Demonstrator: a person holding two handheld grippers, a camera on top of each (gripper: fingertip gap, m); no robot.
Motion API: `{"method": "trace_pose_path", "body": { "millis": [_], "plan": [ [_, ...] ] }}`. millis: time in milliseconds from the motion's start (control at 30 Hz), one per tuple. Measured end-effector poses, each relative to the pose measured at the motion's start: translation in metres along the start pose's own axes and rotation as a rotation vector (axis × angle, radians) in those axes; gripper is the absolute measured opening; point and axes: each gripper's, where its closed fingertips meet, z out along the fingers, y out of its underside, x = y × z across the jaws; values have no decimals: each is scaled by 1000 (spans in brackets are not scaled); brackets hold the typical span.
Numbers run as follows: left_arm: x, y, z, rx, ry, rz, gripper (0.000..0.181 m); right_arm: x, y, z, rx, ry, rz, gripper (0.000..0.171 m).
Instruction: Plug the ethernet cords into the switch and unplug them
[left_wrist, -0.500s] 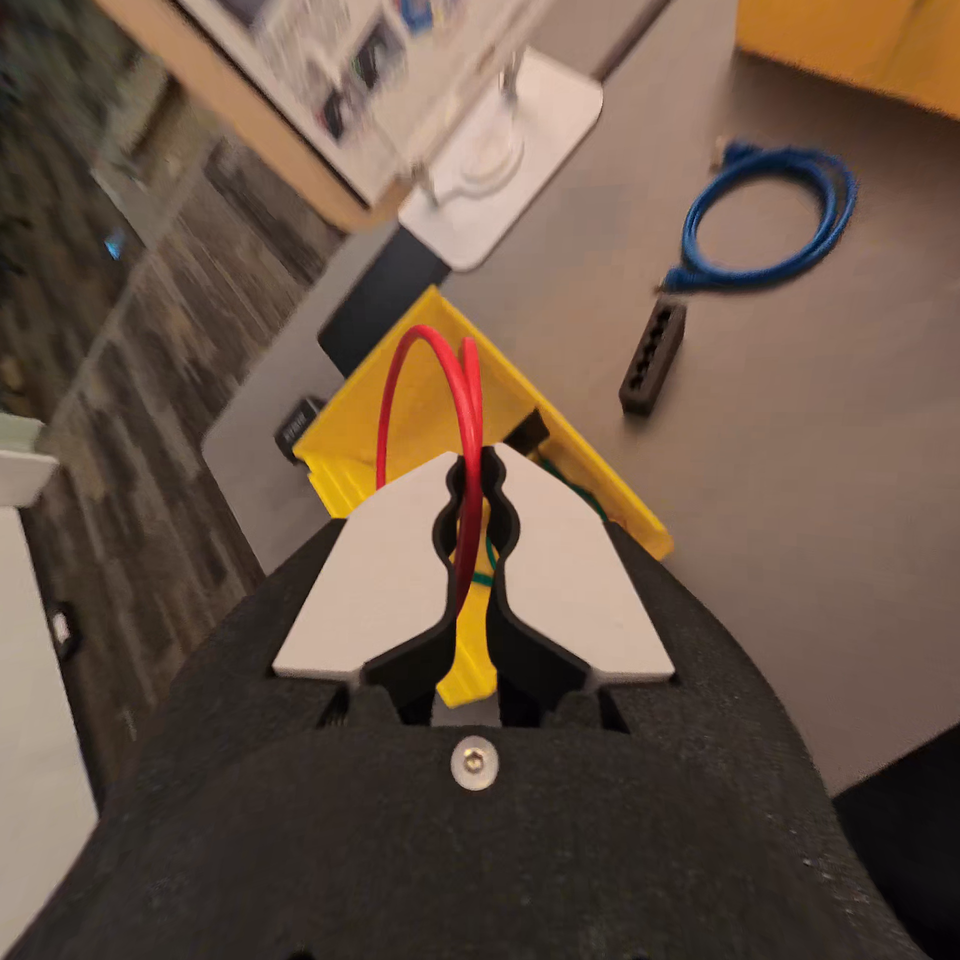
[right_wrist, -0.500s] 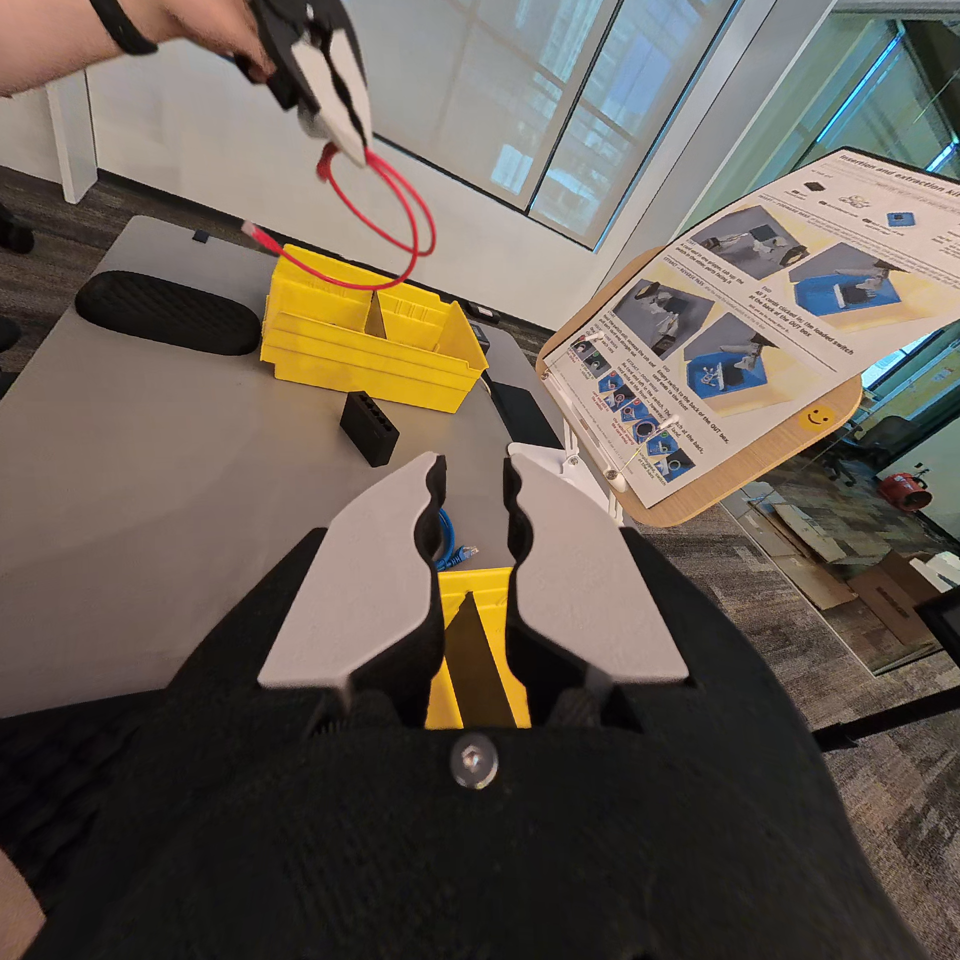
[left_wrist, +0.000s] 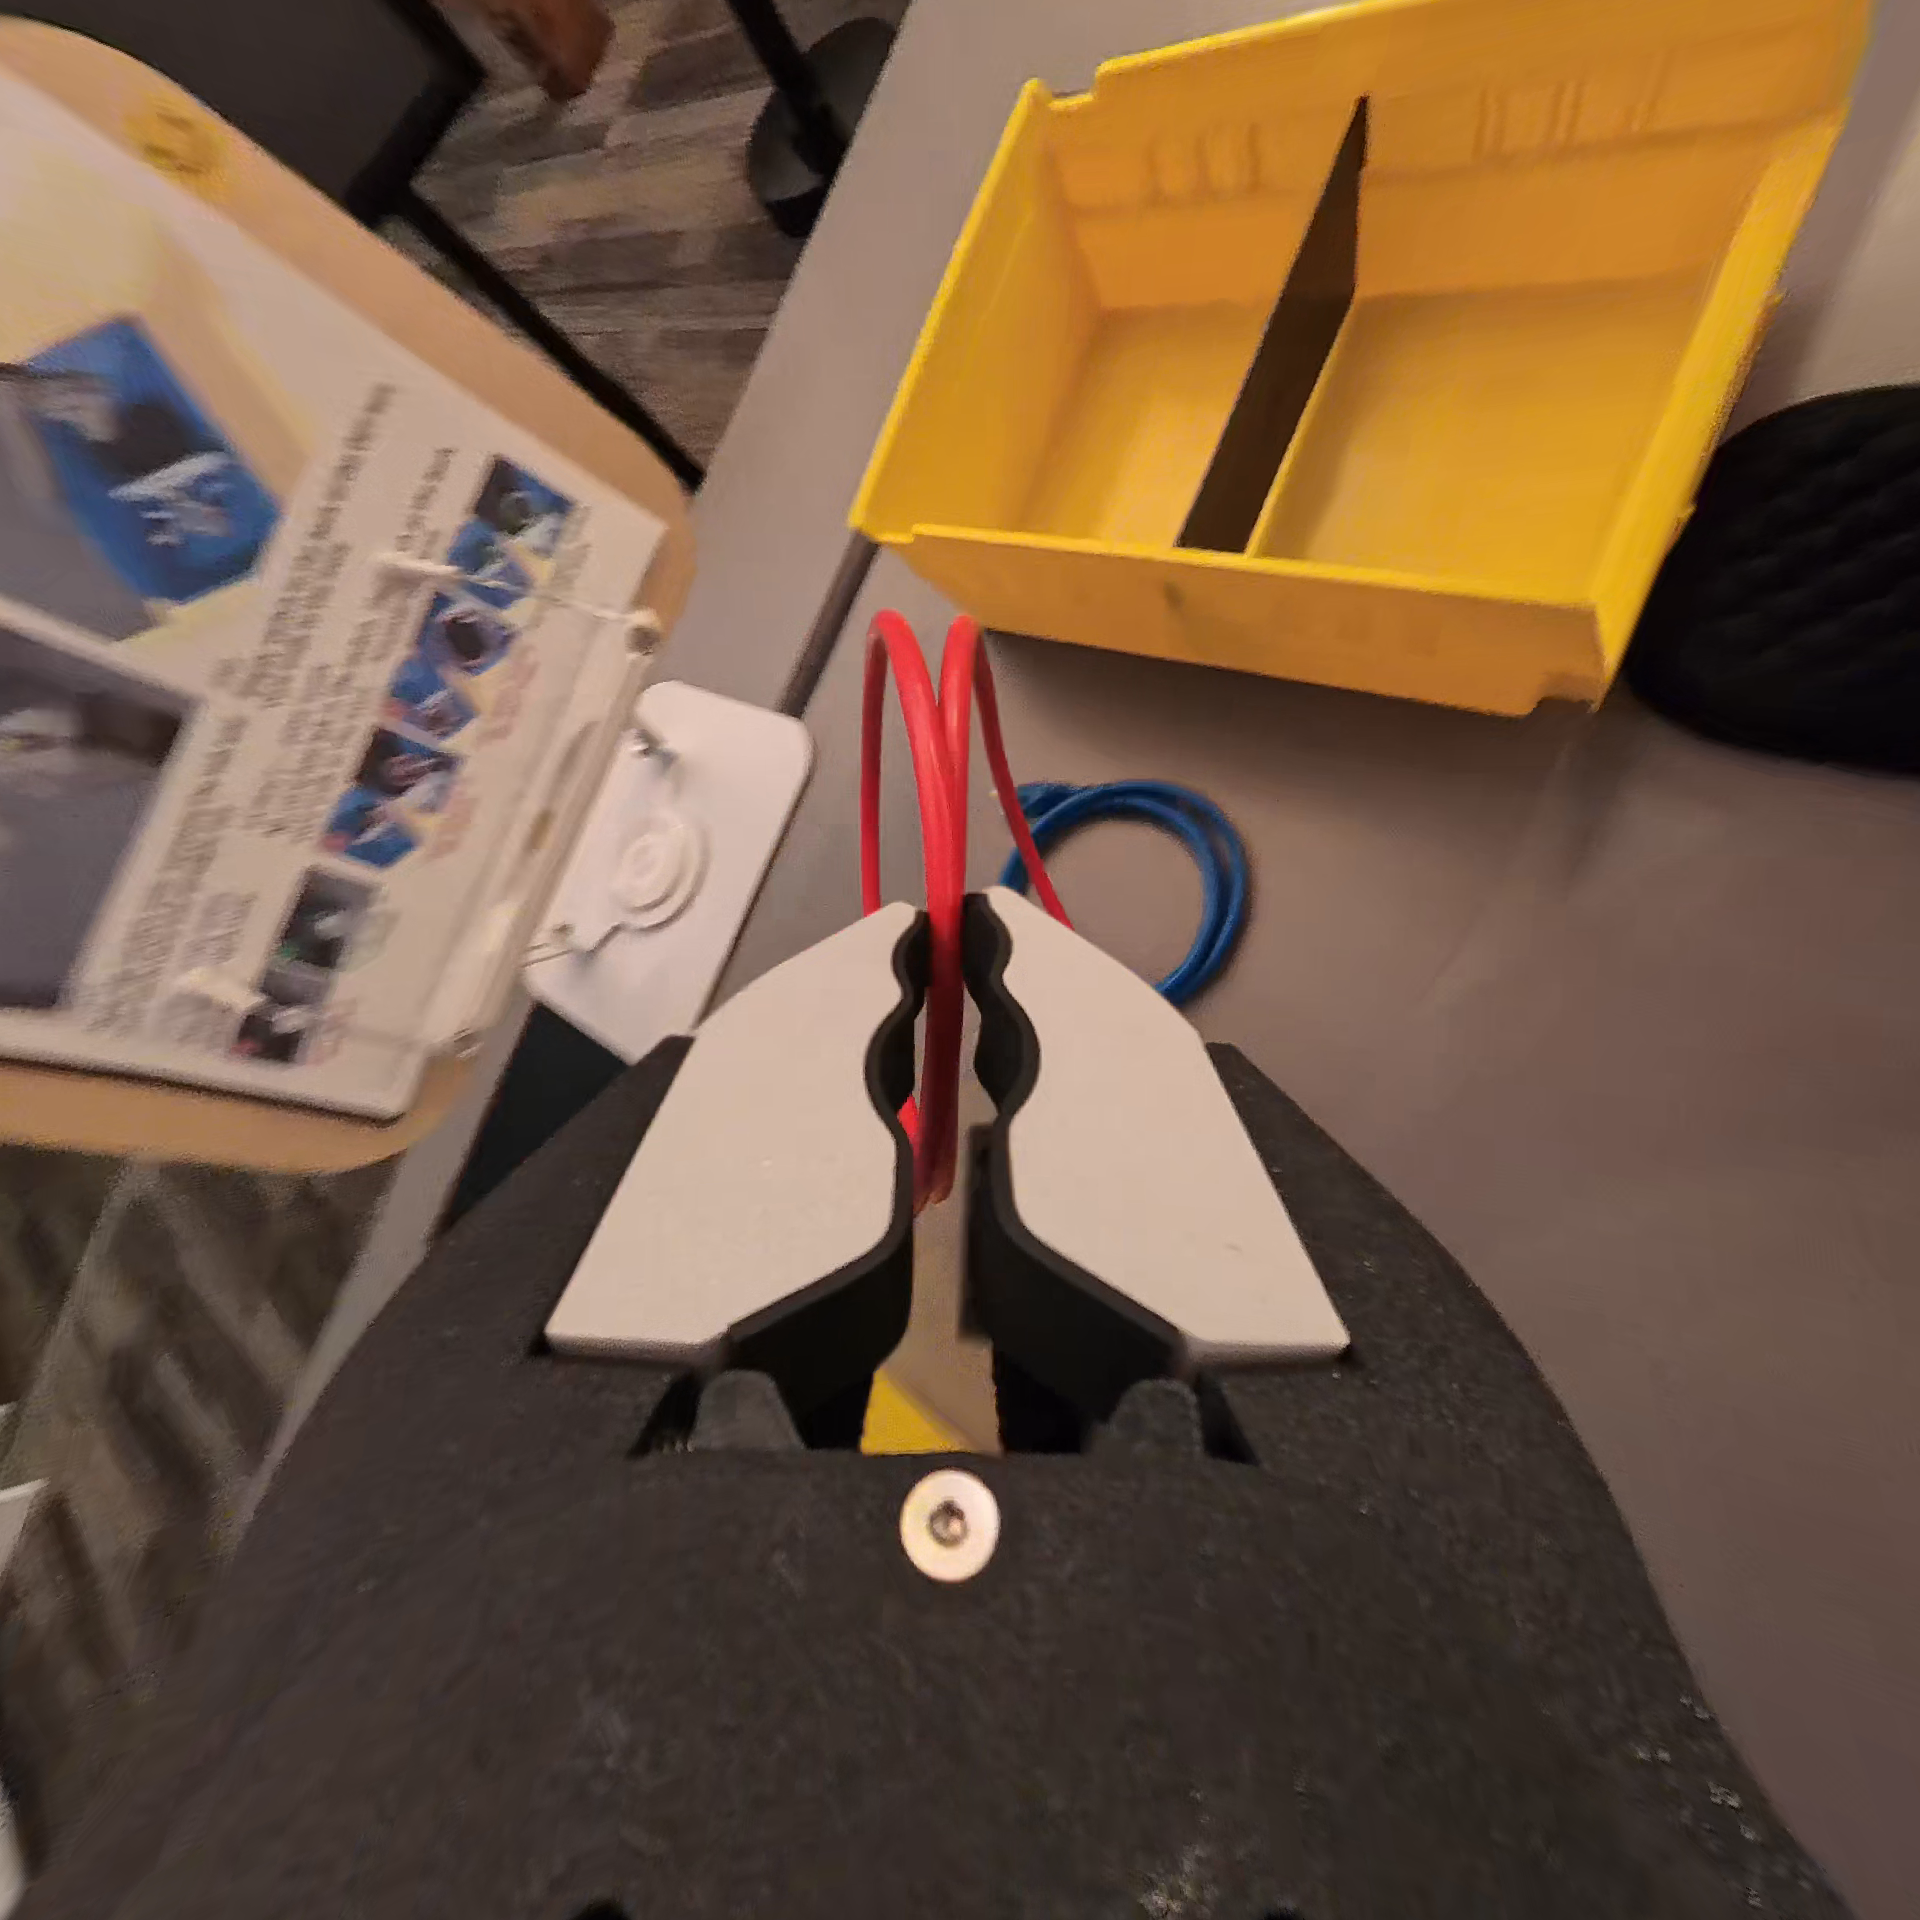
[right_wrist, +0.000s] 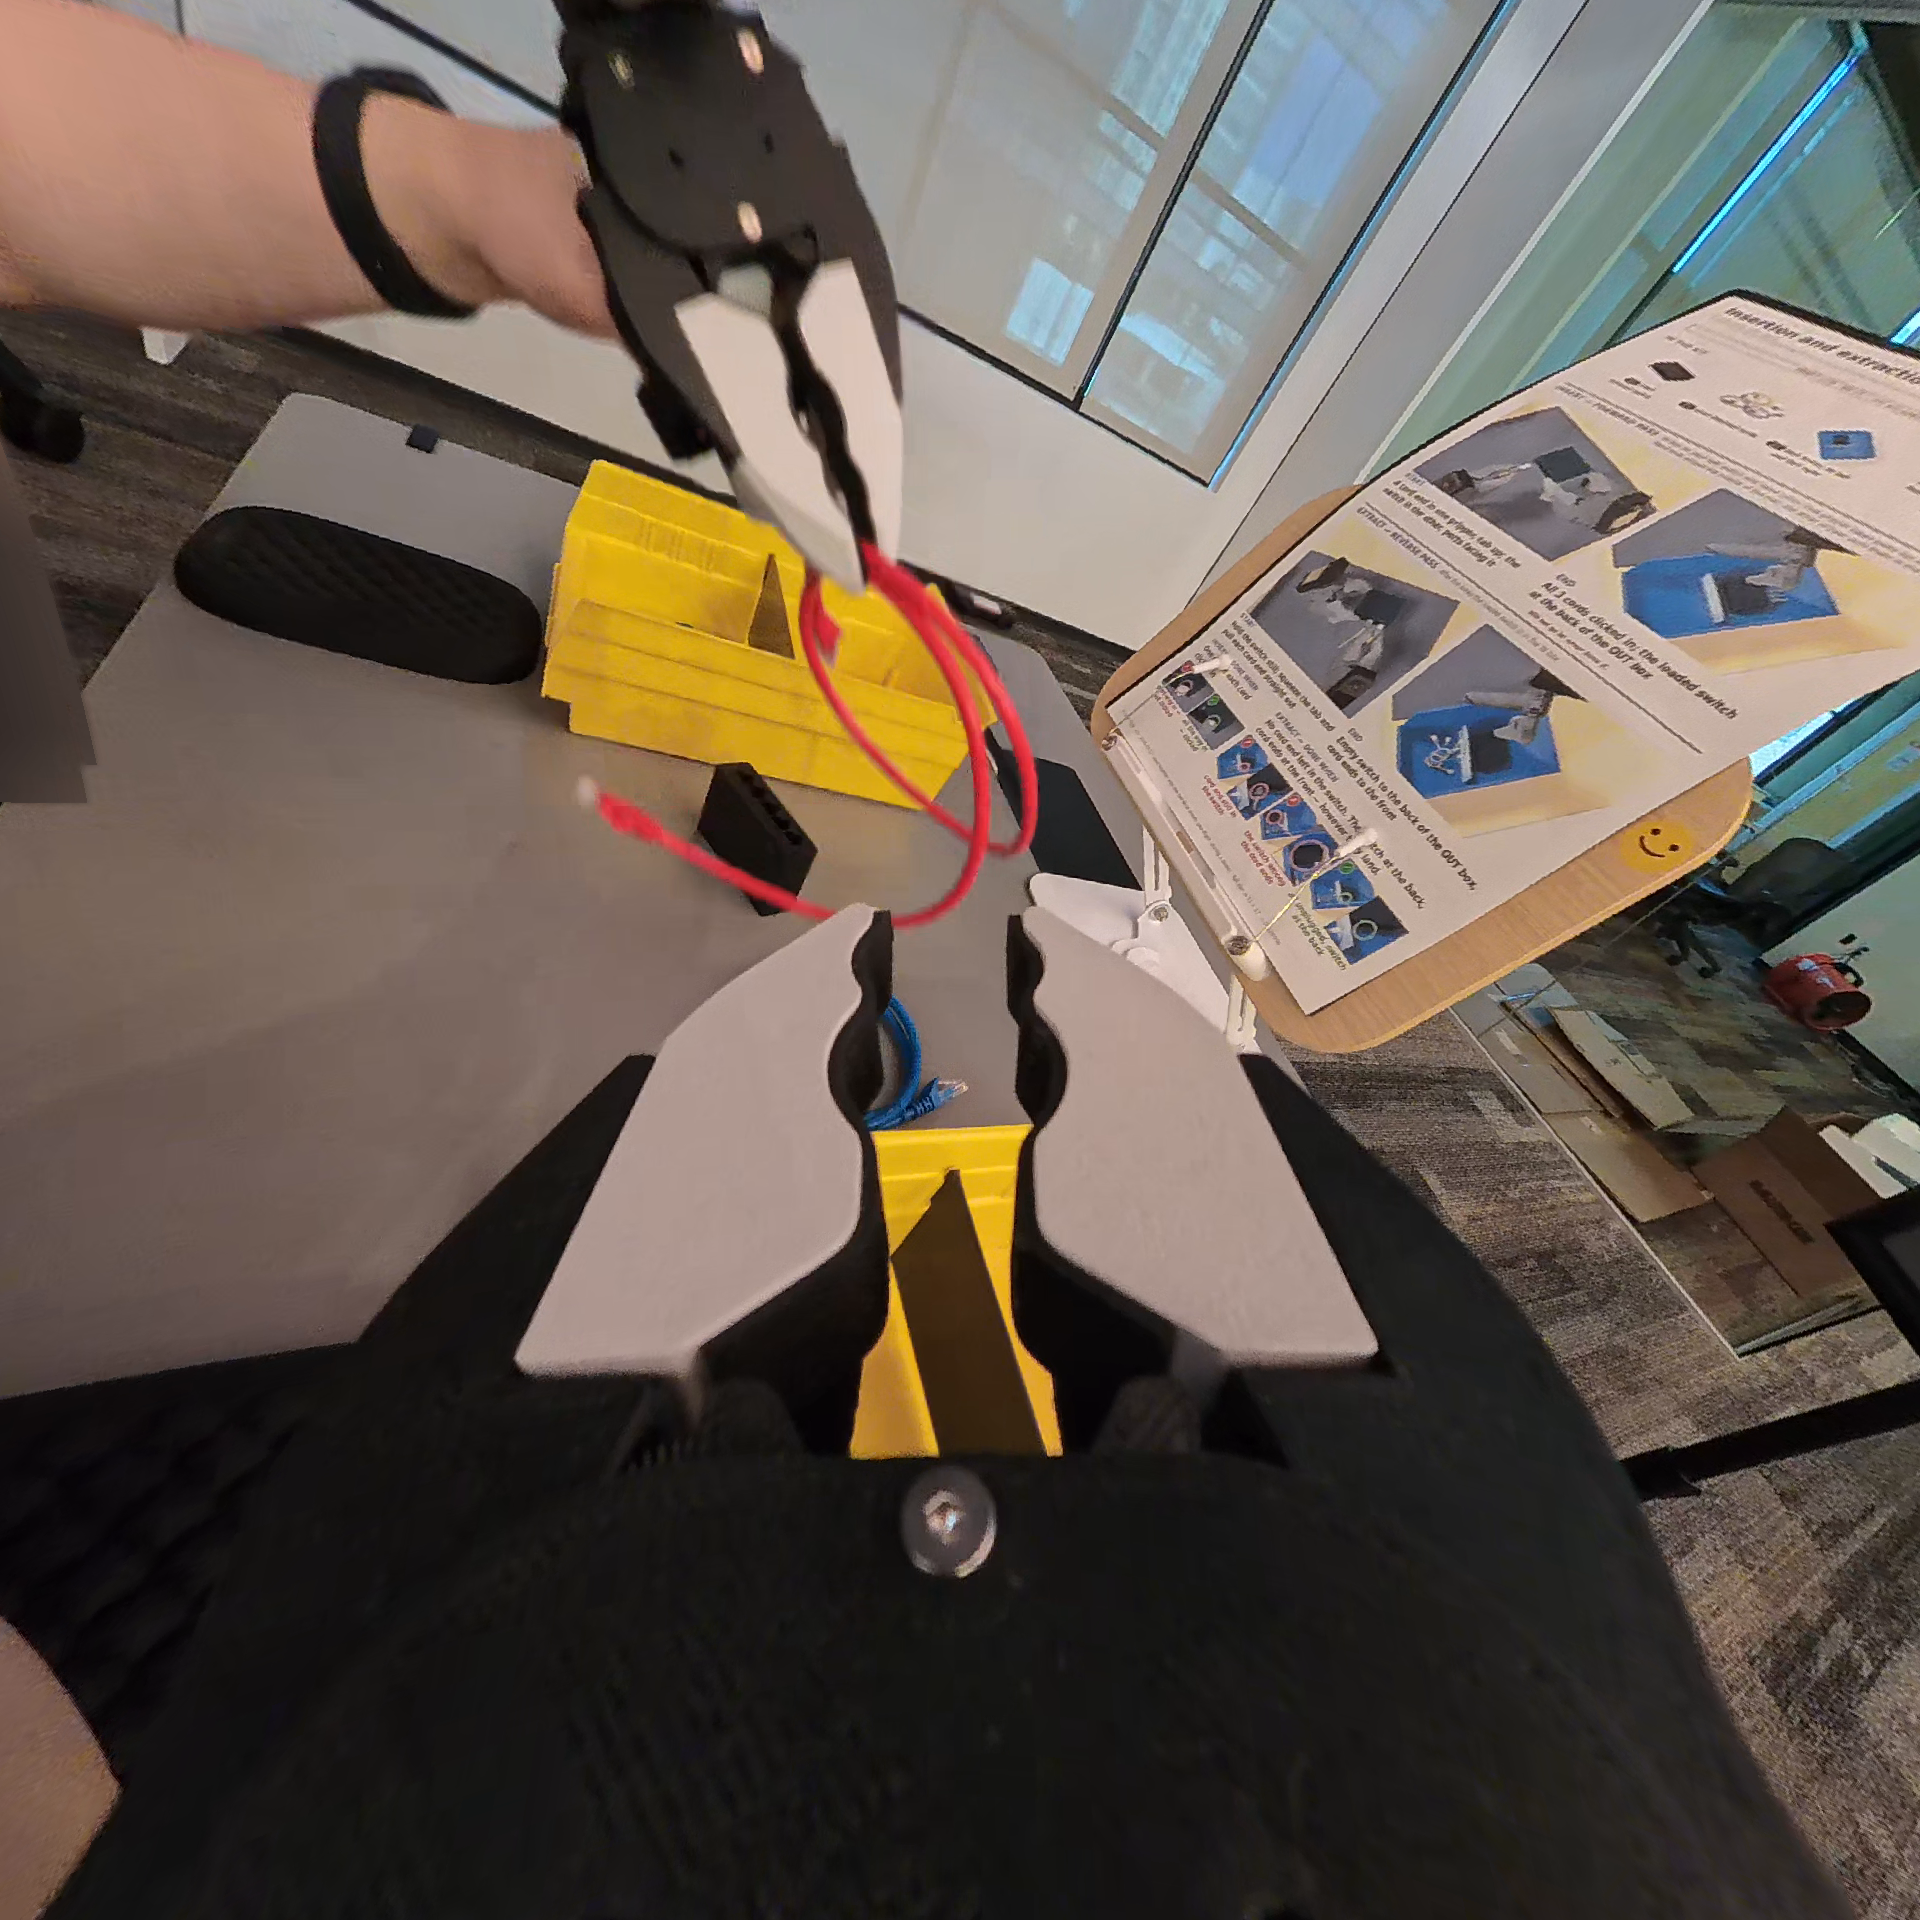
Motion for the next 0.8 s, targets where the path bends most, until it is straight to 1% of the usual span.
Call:
{"method": "trace_pose_path", "body": {
  "millis": [67, 167, 233, 300, 400, 467, 633, 700, 767, 800],
  "plan": [
    [14, -1, 31, 13, 61, -39, 6, 0, 0, 1, -3, -3, -2, 22],
    [29, 16, 76, -31, 90, -43, 6, -1, -1, 3, -3, -7, -8, 22],
    [41, 28, 101, -40, 108, -69, 6, -1, -1, 4, -2, -10, -8, 22],
    [51, 39, 117, -44, 117, -87, 7, -1, 0, 4, -1, -10, -8, 22],
    [67, 42, 121, 4, 164, -118, 6, 0, 1, 2, 4, -8, -2, 22],
    [82, 51, 121, -27, 205, -99, 7, 2, 1, 1, 11, -4, 3, 22],
    [95, 88, 128, -168, 102, 84, 7, 2, 2, 0, 11, -3, 7, 22],
    [98, 95, 128, -182, 78, 128, 7, 1, 1, 1, 10, -6, 6, 22],
    [102, 101, 126, -197, 75, 156, 10, 0, 1, 3, 7, -13, 2, 22],
    [108, 106, 126, -212, 95, 156, 14, -1, 1, 4, 4, -16, 2, 22]
  ]
}}
